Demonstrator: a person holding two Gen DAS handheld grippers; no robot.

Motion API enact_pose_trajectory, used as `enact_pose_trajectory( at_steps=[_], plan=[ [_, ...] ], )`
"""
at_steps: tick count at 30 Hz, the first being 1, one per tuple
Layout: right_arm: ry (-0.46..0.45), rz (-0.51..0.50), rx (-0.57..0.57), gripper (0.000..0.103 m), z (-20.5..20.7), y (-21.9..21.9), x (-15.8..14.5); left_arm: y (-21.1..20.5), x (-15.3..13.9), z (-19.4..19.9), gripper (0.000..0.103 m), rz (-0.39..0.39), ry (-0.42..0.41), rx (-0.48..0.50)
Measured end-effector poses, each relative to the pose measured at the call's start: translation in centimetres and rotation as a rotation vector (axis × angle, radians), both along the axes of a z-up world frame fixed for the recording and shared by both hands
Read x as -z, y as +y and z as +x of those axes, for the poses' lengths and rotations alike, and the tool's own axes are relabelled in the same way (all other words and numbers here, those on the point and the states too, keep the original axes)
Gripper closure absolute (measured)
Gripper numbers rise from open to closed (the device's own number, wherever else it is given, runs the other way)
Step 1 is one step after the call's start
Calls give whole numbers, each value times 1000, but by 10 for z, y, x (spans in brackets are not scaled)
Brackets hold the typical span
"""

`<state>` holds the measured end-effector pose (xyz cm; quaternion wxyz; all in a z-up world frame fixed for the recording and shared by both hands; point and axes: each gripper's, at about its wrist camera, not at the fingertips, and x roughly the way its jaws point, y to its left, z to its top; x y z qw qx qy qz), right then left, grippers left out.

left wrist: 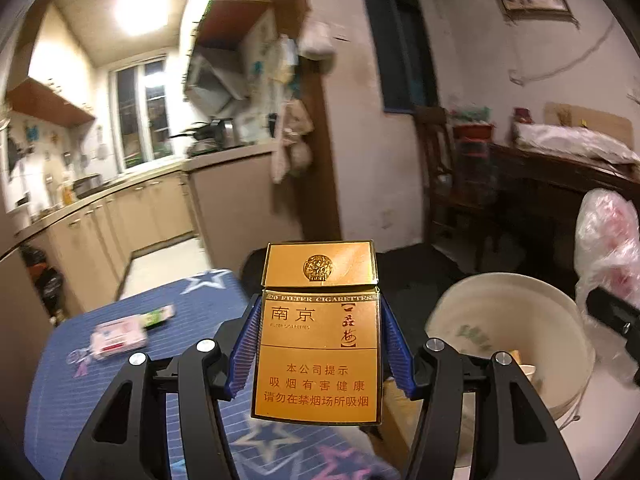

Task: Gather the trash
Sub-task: 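Carry the cigarette box and plastic bag over the white bucket with both grippers, then open both grippers to drop the cigarette box and plastic bag into the bucket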

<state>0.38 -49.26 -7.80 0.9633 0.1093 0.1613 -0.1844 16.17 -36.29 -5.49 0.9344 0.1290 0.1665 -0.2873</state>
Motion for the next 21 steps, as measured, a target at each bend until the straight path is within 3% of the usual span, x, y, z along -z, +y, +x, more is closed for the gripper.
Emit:
enact_pose_trajectory(
  at_steps=[4, 12, 16, 21],
  plan=[
    [27, -25, 77, 56, -14, -29, 0, -41, 10, 0, 45, 30, 30, 109],
    [126, -12, 110, 56, -7, -71, 24, -112, 44, 22, 45, 69, 255, 366],
    [176, -7, 106, 56, 4, -88, 37, -131, 58, 21, 45, 104, 273, 457],
    [225, -3, 92, 56, 18, -103, 50, -144, 69, 19, 45, 135, 245, 493]
  ],
)
